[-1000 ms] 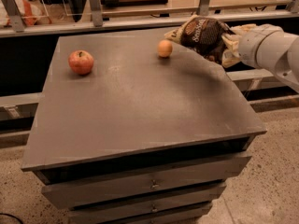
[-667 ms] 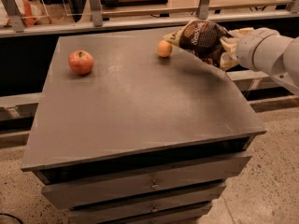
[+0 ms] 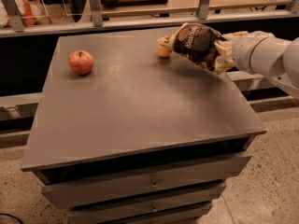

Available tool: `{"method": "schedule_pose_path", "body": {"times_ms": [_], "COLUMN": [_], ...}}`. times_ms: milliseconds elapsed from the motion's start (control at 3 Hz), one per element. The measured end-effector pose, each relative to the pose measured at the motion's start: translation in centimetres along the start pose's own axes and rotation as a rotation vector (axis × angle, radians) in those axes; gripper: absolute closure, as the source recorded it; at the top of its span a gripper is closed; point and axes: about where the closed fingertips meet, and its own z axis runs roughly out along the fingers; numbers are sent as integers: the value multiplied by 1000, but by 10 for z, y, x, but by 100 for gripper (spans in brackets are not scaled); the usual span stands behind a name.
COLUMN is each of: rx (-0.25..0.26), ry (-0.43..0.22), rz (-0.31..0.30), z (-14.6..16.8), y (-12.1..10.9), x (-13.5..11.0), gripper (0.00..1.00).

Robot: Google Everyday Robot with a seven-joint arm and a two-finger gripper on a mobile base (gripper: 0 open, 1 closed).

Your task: Move brown chip bag near orange

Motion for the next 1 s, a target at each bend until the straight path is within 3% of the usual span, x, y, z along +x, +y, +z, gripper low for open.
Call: {"method": "schedule_pose_path", "body": {"times_ms": [1000], "rx": [-49], "ry": [7], "rz": [20], "z": [-10], "y": [14], "x": [4], "gripper": [14]}}
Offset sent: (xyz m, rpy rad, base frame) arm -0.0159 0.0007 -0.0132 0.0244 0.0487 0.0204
